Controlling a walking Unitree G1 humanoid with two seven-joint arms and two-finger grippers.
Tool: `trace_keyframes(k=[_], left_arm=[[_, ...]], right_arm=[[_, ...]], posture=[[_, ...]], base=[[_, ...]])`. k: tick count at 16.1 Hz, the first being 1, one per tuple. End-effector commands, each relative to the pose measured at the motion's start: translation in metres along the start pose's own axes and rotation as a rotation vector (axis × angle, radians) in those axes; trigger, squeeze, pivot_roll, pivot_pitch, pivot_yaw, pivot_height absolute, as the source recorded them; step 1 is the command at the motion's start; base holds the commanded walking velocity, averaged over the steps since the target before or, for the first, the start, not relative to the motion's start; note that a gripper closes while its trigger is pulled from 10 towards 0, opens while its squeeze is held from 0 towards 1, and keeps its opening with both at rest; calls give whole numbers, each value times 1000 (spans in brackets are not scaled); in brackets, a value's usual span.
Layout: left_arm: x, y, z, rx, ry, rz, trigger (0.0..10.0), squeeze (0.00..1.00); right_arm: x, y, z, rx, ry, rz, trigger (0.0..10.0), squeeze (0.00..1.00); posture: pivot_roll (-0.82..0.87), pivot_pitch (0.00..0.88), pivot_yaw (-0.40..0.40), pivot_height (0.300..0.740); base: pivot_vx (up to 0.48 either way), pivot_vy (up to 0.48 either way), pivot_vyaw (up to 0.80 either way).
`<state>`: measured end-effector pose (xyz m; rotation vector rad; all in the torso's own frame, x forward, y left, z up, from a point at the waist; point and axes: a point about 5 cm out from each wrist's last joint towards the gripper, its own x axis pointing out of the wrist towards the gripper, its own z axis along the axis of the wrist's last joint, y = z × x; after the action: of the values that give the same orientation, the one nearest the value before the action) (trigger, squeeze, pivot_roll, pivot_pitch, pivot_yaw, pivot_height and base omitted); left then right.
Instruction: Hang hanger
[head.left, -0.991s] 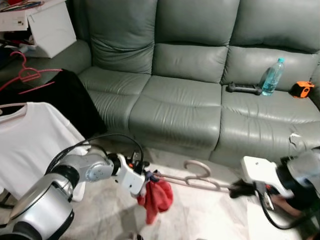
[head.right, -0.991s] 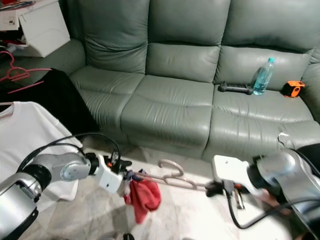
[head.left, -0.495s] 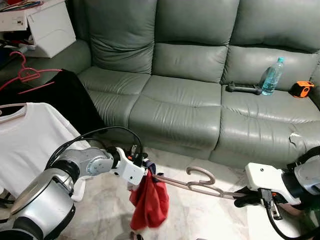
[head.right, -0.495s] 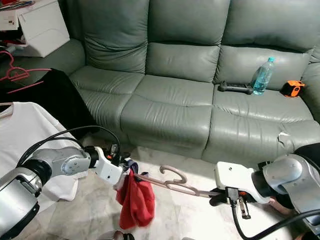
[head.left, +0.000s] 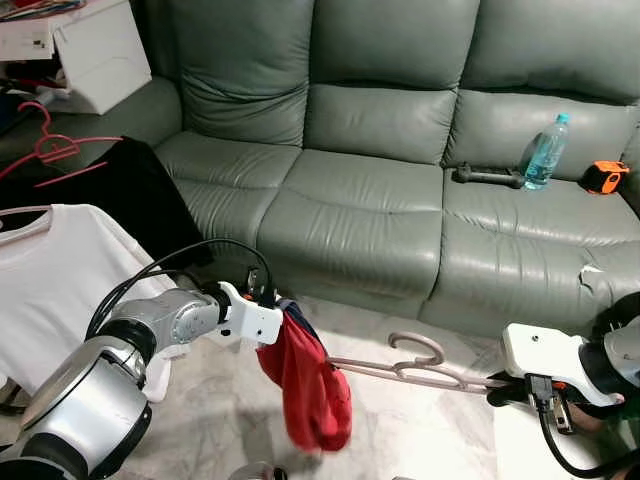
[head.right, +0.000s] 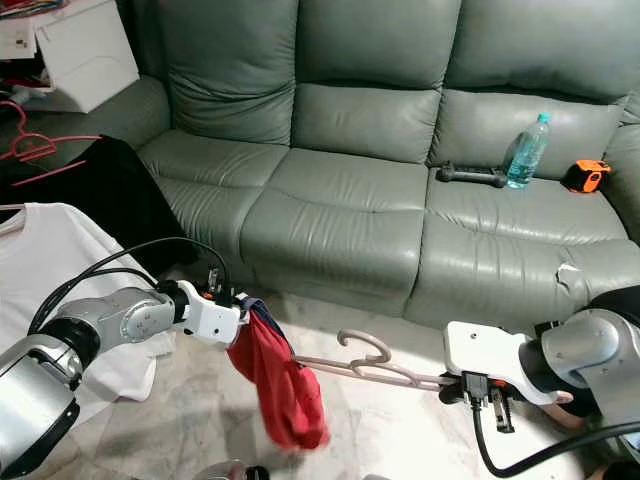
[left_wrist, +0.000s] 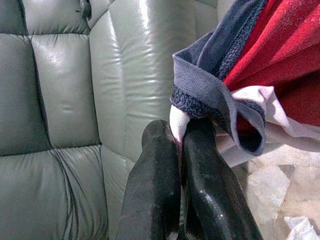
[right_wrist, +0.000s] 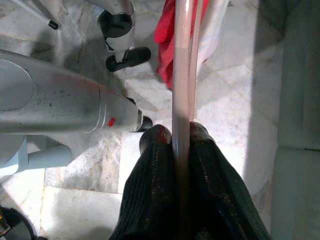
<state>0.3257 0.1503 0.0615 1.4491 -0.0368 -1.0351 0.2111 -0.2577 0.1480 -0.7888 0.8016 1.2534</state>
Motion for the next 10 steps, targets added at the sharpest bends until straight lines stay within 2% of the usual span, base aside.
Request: trace_keyframes(k=[1, 4, 8, 10], left_arm=[[-3, 9, -6, -13, 30, 25, 10000, 0], [-2, 7, -4, -19, 23, 22, 10000, 0], [-1, 3, -4, -32, 25, 12, 10000, 0], [-1, 2, -3, -37, 22, 7, 10000, 0]], right_arm=[[-7, -1, 1, -11, 17, -17, 10000, 0], [-10, -11, 1, -45, 17, -88, 10000, 0], [-22, -45, 2, -122, 61, -359, 10000, 0], [-24, -54, -4, -145, 113, -435, 10000, 0]], posture=[[-130, 41, 76, 740], [-130, 42, 76, 740], [-130, 44, 76, 740], [-130, 44, 76, 740]], base=[[0, 0, 0], [0, 0, 0], [0, 0, 0], [0, 0, 0]])
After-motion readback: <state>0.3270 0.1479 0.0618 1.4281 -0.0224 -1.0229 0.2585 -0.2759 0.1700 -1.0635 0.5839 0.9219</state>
